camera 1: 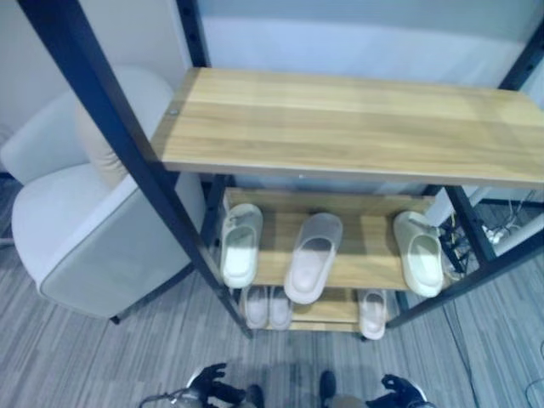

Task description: Arrange the slippers neatly on the shoe rack.

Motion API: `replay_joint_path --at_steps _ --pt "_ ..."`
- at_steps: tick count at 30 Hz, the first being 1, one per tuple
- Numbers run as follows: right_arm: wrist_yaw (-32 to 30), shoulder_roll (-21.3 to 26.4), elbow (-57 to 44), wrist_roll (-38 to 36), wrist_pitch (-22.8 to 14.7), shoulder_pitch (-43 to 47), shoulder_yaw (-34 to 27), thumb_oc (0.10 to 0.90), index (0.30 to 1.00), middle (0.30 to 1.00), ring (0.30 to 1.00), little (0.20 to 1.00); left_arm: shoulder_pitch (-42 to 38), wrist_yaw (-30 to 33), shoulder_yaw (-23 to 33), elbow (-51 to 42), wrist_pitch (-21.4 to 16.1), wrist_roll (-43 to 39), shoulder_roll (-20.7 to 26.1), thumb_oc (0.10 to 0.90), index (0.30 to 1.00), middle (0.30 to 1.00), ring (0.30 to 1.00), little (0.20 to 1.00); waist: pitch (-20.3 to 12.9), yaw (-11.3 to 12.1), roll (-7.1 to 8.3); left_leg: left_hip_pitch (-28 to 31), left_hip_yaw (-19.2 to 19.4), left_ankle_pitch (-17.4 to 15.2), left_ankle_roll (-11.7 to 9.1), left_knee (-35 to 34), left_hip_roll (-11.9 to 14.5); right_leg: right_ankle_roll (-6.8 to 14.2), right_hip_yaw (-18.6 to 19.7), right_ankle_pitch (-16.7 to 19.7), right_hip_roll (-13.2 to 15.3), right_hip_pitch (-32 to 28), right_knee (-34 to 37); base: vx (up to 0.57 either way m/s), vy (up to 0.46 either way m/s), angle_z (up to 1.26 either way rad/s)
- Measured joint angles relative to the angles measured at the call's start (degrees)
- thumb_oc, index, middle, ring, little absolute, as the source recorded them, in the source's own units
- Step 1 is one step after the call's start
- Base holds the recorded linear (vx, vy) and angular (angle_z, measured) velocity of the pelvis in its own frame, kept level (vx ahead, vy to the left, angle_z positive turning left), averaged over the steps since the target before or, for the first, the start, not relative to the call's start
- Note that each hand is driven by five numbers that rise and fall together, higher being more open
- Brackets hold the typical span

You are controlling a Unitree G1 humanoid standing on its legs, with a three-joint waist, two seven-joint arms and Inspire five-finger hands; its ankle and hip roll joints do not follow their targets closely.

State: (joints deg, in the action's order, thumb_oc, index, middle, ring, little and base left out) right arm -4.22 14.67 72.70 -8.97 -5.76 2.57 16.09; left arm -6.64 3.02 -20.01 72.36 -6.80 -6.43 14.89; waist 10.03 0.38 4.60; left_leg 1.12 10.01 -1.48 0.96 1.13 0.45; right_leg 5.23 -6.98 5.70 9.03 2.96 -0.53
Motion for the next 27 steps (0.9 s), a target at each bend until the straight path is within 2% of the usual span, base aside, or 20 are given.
replay_joint_path --at_steps 4,7,9,12,15,17,21,24,27 --pt "0.0 -0.5 0.0 0.0 0.0 -0.7 0.1 0.8 0.9 0.9 0.9 0.9 1.4 0.0 0.0 -3.1 -0.8 -0.1 0.5 0.8 0.9 0.9 0.9 0.9 -0.3 0.3 0.61 0.2 -0.3 0.6 -0.8 -1.3 0.2 -0.2 -1.8 -0.5 0.1 -0.5 1.7 0.01 -0.053 0.03" --pt "0.0 -0.5 -0.1 0.0 0.0 -1.0 0.1 0.8 0.9 0.9 0.9 0.9 2.5 -0.1 0.0 -6.2 -0.9 -0.1 0.5 0.8 0.9 0.9 0.9 0.9 -0.5 0.6 0.36 0.6 -0.9 1.5 -1.2 -2.2 0.5 -0.2 -1.9 0.2 -0.6 -1.5 3.6 -0.01 -0.082 0.07" --pt "0.0 -0.2 -1.1 0.0 -0.1 -2.3 0.1 0.8 0.9 0.9 0.9 0.9 5.0 -0.3 -0.1 -12.4 -0.8 -2.3 0.6 0.8 0.9 0.9 0.9 0.9 -0.7 1.1 -0.01 1.3 -1.1 2.4 -1.4 -2.8 0.8 -0.4 -2.0 1.9 -1.2 -3.1 5.7 -0.02 -0.069 0.03" --pt "0.0 0.4 -3.3 0.1 -0.2 -3.8 0.0 0.8 0.9 0.9 0.9 0.9 10.2 -2.3 -0.1 -26.6 -1.4 -5.4 2.1 0.8 0.9 0.9 0.9 0.9 -0.8 1.4 -0.43 2.0 -2.2 2.6 -1.5 -2.9 1.2 -0.4 -3.2 1.7 -1.6 -4.4 5.6 -0.02 -0.041 0.16" --pt "0.2 0.9 -5.2 1.1 -0.3 -4.4 -0.4 0.8 0.9 0.9 0.9 0.9 13.2 -3.7 0.1 -36.8 -1.9 -7.3 3.7 0.8 0.9 0.9 0.9 0.9 -0.9 1.6 -0.94 2.0 -2.9 2.8 -1.7 -3.1 1.4 -0.5 -3.7 1.5 -1.7 -4.8 5.9 -0.03 -0.038 0.13" --pt "0.6 1.6 -5.3 2.1 -0.4 -4.6 -1.2 0.8 0.9 0.9 0.9 0.9 15.6 -5.5 0.0 -44.0 -2.2 -9.1 6.1 0.8 0.9 0.9 0.9 0.9 -1.2 1.5 -1.96 2.1 -3.9 3.0 -1.9 -3.5 1.4 -0.2 -4.7 0.9 -1.7 -5.3 5.9 -0.03 -0.039 0.22" --pt "0.6 3.2 -5.3 2.2 -0.3 -5.0 -1.2 0.8 0.9 0.9 0.9 0.9 17.9 -6.6 1.2 -48.0 -2.1 -9.7 7.6 0.8 0.9 0.9 0.9 0.9 -1.5 2.4 -4.09 2.9 -4.4 3.3 -1.9 -4.6 1.5 0.0 -5.1 0.7 -1.8 -5.7 6.0 -0.01 -0.017 0.07" --pt "0.7 3.8 -5.4 2.2 -0.2 -5.0 -1.2 0.8 0.9 0.9 0.9 0.9 19.7 -7.9 1.8 -49.8 -1.9 -12.9 8.1 0.8 0.9 0.9 0.9 0.9 -1.5 2.9 -4.67 3.0 -4.9 3.5 -2.0 -4.6 1.6 -0.3 -5.5 0.5 -1.9 -6.0 6.0 0.0 -0.018 0.07" --pt "0.7 3.8 -5.4 2.2 -0.2 -5.2 -1.2 0.8 0.9 0.9 0.9 0.9 21.2 -8.8 1.8 -52.1 -1.8 -14.1 9.1 0.8 0.9 0.9 0.9 0.9 -1.4 2.9 -4.54 3.0 -5.7 3.7 -2.0 -4.6 1.7 -0.4 -6.2 0.4 -2.0 -6.4 6.0 0.01 -0.021 0.14"
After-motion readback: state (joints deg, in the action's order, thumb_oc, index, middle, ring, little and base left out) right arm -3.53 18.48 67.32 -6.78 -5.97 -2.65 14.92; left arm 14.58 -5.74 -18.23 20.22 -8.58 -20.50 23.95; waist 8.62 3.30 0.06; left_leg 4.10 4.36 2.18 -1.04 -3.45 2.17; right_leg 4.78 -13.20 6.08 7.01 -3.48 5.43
